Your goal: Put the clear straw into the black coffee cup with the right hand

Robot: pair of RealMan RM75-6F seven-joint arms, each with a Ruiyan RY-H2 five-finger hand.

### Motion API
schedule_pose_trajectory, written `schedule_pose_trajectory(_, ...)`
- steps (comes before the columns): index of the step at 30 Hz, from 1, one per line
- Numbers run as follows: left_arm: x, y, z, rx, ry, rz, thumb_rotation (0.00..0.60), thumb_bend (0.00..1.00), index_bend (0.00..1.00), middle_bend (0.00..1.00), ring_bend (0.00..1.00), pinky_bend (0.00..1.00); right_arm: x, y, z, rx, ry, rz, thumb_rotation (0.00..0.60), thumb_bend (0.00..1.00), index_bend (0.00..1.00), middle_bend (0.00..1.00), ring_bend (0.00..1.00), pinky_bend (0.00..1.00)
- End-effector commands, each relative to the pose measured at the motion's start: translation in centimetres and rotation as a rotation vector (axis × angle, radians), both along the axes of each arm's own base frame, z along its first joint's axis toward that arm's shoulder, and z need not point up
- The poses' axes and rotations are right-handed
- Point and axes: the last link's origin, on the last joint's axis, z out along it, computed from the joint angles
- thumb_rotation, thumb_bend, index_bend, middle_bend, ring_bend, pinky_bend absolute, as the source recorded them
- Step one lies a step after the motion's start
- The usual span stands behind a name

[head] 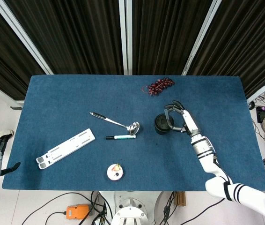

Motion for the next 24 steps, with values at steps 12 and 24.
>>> schedule_pose_trajectory(12,0.1,0.2,0.1,0.001,0.000,-0.008,0.600,0.08,0.13,0.14,0.07,0.01,-3.8,3.3,9.2,-0.252,0.267,0.037,0.600,0.60,0.26,0.28,0.05,0.11)
schedule_pose_trajectory(24,0.2,0.5,-0.2,-0.002,-0.012,-0.015,0.600,0.08,0.13,0.14,0.07,0.01,-10.0,14.0,17.0,-0.332,0.739,-0.155,0.600,0.58,0.14,0.21,0.01,0.10)
